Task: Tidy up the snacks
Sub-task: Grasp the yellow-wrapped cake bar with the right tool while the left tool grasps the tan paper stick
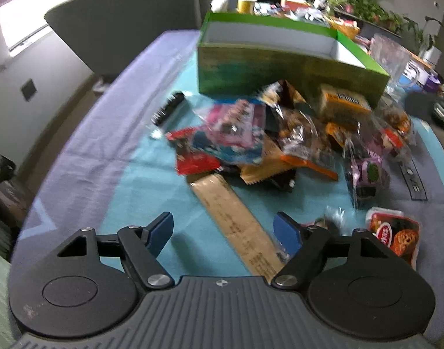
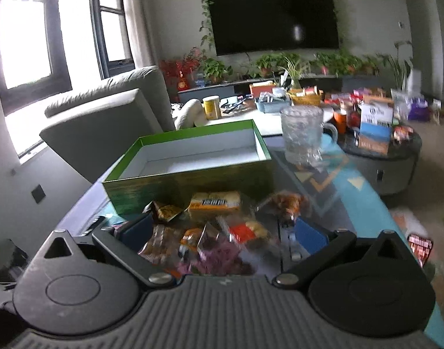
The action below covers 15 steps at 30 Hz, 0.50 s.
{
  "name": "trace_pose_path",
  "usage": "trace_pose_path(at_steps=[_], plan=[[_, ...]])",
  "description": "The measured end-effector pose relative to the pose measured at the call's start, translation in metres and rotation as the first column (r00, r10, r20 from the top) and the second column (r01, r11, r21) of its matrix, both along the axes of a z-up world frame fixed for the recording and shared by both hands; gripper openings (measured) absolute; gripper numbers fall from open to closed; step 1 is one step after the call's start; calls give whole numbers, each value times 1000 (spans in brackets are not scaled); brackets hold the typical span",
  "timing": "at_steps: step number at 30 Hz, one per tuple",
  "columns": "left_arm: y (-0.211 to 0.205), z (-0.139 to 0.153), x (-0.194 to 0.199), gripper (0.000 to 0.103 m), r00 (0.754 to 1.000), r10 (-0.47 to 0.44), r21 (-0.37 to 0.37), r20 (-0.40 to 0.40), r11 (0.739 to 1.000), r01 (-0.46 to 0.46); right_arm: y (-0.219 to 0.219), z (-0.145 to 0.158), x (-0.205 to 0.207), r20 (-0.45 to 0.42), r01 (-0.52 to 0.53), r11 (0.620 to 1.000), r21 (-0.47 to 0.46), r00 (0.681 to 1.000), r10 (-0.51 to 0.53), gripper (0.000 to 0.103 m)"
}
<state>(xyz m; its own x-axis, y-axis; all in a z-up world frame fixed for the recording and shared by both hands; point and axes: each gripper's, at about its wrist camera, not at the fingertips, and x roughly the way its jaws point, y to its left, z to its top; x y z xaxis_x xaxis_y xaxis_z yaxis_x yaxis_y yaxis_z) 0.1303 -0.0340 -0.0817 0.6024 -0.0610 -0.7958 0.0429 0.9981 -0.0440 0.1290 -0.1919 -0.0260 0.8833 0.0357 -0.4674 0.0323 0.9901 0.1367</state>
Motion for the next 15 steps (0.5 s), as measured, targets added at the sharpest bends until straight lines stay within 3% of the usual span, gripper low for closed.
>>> trace_pose_path(at_steps=[6,8,10,13,15], plan=[[-2,-2,9,72,1000,-22,34,4,999,22,-3,-6,40,-21,-17,1000,10,1000,17,46],[-2,-2,13,66,999,-33,42,20,999,32,-2,-8,54,-34,-27,1000,16,999,27,46],[-4,-3,14,51,996,-73,54,59,996,70,2,-11,68,-48,-44,999,8,998,44,46],[-8,-7,11,37,981,-150,72,122,987,142,6,-17,85,-75,-68,998,1,995,68,46],[-8,-8,9,36,971,-188,79,146,981,178,7,-23,96,-107,-83,996,19,991,84,46]])
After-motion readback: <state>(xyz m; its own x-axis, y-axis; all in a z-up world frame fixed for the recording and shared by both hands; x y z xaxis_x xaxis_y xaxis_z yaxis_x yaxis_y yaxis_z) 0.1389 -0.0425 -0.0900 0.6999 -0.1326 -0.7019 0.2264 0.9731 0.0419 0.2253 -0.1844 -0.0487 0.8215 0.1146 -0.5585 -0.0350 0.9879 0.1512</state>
